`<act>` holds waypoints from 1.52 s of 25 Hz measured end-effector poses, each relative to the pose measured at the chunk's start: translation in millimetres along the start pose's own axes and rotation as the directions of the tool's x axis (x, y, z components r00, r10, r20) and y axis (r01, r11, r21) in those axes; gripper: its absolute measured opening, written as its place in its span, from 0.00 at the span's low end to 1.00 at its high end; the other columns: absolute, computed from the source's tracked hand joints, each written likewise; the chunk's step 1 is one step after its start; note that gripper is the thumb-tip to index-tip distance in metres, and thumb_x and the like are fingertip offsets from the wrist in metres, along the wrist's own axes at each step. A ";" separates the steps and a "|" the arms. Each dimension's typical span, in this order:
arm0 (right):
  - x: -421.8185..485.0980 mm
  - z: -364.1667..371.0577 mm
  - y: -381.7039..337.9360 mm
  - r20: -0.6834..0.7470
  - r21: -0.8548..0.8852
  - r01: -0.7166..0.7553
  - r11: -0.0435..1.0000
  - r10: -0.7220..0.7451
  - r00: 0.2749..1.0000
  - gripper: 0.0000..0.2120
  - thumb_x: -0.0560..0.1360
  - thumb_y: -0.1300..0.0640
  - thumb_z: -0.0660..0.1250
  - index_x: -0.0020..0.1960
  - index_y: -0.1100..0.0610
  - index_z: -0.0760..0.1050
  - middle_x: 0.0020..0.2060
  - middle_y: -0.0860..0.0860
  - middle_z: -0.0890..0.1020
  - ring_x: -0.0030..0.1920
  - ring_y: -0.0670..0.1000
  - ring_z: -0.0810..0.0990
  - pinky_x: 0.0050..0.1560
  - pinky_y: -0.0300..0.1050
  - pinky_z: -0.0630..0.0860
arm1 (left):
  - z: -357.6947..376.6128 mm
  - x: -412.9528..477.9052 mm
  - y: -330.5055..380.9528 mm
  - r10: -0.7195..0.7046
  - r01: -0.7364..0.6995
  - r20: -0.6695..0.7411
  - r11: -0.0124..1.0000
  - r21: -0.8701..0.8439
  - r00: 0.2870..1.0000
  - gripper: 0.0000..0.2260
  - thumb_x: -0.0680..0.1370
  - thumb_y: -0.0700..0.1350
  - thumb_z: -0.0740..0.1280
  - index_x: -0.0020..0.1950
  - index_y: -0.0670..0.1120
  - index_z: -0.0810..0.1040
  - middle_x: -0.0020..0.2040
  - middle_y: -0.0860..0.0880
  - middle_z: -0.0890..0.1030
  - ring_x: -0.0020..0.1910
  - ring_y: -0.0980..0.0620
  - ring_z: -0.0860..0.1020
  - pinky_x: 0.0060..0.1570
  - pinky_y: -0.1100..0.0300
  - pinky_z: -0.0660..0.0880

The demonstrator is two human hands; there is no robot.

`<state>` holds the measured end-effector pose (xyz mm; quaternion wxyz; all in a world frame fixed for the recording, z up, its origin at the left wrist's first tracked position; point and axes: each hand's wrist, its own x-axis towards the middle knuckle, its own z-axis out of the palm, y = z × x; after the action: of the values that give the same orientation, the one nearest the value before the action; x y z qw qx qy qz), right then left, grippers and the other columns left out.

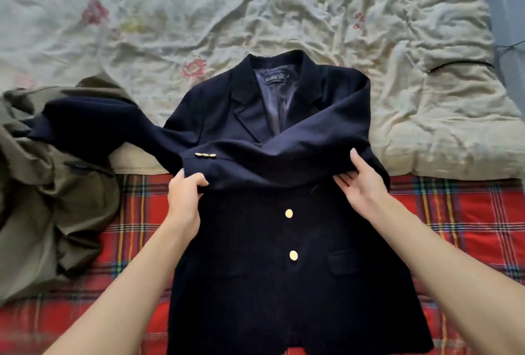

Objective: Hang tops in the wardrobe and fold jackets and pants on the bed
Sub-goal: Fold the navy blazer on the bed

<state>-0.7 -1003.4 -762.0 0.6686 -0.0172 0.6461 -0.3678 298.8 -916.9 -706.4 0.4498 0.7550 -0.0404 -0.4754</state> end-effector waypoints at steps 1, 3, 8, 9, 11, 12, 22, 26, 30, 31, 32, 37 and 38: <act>5.4 8.4 -4.0 -0.049 0.054 0.013 0.998 -0.010 0.999 0.11 0.78 0.54 0.69 0.59 0.55 0.77 0.57 0.54 0.82 0.56 0.54 0.80 0.50 0.47 0.77 | -4.9 -9.4 1.4 -0.006 0.009 0.054 0.998 -0.061 0.999 0.12 0.70 0.30 0.59 0.44 0.46 0.77 0.39 0.51 0.80 0.39 0.53 0.78 0.36 0.62 0.76; 10.2 11.8 -6.7 -0.156 0.069 0.055 0.996 -0.044 0.987 0.10 0.75 0.58 0.72 0.56 0.55 0.79 0.55 0.54 0.84 0.53 0.54 0.83 0.44 0.46 0.80 | -28.7 -24.3 -21.2 -0.106 0.109 0.153 0.994 -0.009 0.983 0.14 0.68 0.30 0.59 0.48 0.44 0.75 0.40 0.48 0.80 0.38 0.52 0.79 0.37 0.58 0.78; 16.2 -9.2 -17.7 -0.148 -0.026 0.061 0.998 -0.064 0.987 0.14 0.76 0.55 0.71 0.61 0.54 0.77 0.58 0.51 0.82 0.57 0.53 0.80 0.51 0.46 0.77 | -60.9 -10.9 -69.2 -0.237 0.236 -0.028 0.935 0.263 0.971 0.15 0.79 0.37 0.62 0.66 0.44 0.71 0.53 0.46 0.81 0.51 0.48 0.80 0.51 0.56 0.74; 19.6 -13.1 -18.7 -0.143 0.005 0.036 0.999 -0.035 0.989 0.19 0.76 0.52 0.71 0.65 0.54 0.75 0.61 0.51 0.80 0.59 0.53 0.79 0.54 0.47 0.76 | -52.9 -2.8 -66.9 -0.173 0.170 -0.020 0.933 0.317 0.985 0.15 0.80 0.42 0.64 0.68 0.45 0.70 0.55 0.46 0.80 0.52 0.48 0.79 0.52 0.56 0.72; 21.9 -16.2 -19.8 -0.162 0.033 0.019 0.999 -0.014 0.987 0.20 0.78 0.50 0.69 0.67 0.55 0.73 0.61 0.52 0.79 0.57 0.53 0.79 0.54 0.48 0.75 | -38.2 12.7 -63.6 0.088 -0.124 0.088 0.681 0.721 0.992 0.17 0.80 0.53 0.67 0.65 0.47 0.73 0.57 0.47 0.78 0.54 0.47 0.77 0.54 0.54 0.71; 22.2 -17.8 -20.4 -0.193 0.021 0.029 0.999 -0.025 0.981 0.17 0.78 0.51 0.69 0.65 0.55 0.74 0.60 0.52 0.80 0.56 0.53 0.80 0.52 0.48 0.76 | -33.8 16.5 -65.2 0.206 -0.263 0.189 0.430 0.864 0.960 0.16 0.79 0.56 0.67 0.61 0.47 0.75 0.54 0.48 0.78 0.53 0.46 0.76 0.52 0.53 0.71; 18.6 -22.5 -40.5 -0.245 -0.330 -0.135 0.934 0.053 0.968 0.14 0.79 0.52 0.66 0.63 0.53 0.73 0.54 0.55 0.78 0.43 0.55 0.80 0.54 0.50 0.73 | -43.0 4.2 -65.4 -0.182 -0.218 0.323 0.439 0.872 0.929 0.08 0.77 0.54 0.69 0.43 0.51 0.77 0.36 0.50 0.83 0.36 0.51 0.81 0.39 0.52 0.80; 15.0 -31.4 -38.1 -0.175 -0.838 0.178 0.516 -0.563 0.808 0.26 0.70 0.47 0.71 0.63 0.57 0.68 0.61 0.57 0.74 0.58 0.59 0.76 0.56 0.53 0.72 | -9.0 6.4 -69.7 0.170 -0.350 0.322 0.168 0.922 0.931 0.16 0.77 0.59 0.67 0.58 0.50 0.77 0.51 0.51 0.82 0.52 0.46 0.79 0.54 0.49 0.74; 32.1 4.4 -48.3 0.681 -0.702 0.578 -0.417 -0.631 0.372 0.33 0.78 0.47 0.62 0.78 0.57 0.57 0.75 0.59 0.61 0.75 0.60 0.60 0.74 0.55 0.59 | 68.5 -17.5 -88.2 0.563 -0.597 0.505 -0.026 0.801 0.654 0.29 0.80 0.55 0.63 0.76 0.40 0.65 0.75 0.39 0.65 0.75 0.40 0.63 0.73 0.46 0.62; 57.1 9.3 -46.8 0.760 -0.641 0.560 -0.524 -0.531 0.374 0.36 0.78 0.43 0.58 0.80 0.57 0.52 0.78 0.61 0.56 0.78 0.63 0.54 0.76 0.59 0.54 | 90.9 -16.9 -96.4 0.537 -0.615 0.535 -0.036 0.787 0.652 0.30 0.81 0.57 0.59 0.79 0.41 0.60 0.78 0.39 0.59 0.78 0.41 0.57 0.76 0.45 0.57; 78.7 14.3 -45.8 0.799 -0.600 0.502 -0.622 -0.439 0.411 0.38 0.78 0.39 0.54 0.81 0.56 0.49 0.79 0.62 0.52 0.78 0.65 0.49 0.77 0.62 0.51 | 108.5 -12.5 -109.7 0.487 -0.609 0.562 -0.075 0.790 0.669 0.32 0.82 0.59 0.55 0.80 0.43 0.55 0.80 0.39 0.54 0.80 0.41 0.52 0.77 0.44 0.54; 142.2 16.0 -48.4 0.775 -0.547 0.377 -0.748 -0.280 0.567 0.43 0.76 0.30 0.46 0.81 0.57 0.43 0.79 0.62 0.45 0.79 0.64 0.42 0.78 0.61 0.42 | 111.0 5.8 -170.6 0.369 -0.480 0.532 -0.228 0.847 0.762 0.33 0.81 0.64 0.47 0.81 0.48 0.45 0.80 0.34 0.45 0.80 0.38 0.47 0.77 0.41 0.50; 141.5 18.3 -51.0 0.766 -0.553 0.377 -0.743 -0.276 0.581 0.43 0.77 0.30 0.48 0.81 0.56 0.43 0.79 0.61 0.45 0.79 0.64 0.42 0.78 0.61 0.42 | 110.7 4.0 -171.1 0.370 -0.475 0.525 -0.225 0.851 0.766 0.33 0.81 0.64 0.47 0.81 0.48 0.45 0.79 0.33 0.46 0.80 0.38 0.46 0.77 0.41 0.49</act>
<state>-23.5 -1121.6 -854.1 0.0767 -0.8570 0.5016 0.0898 154.8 -888.5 -847.8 -0.0924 0.7549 -0.6336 -0.1422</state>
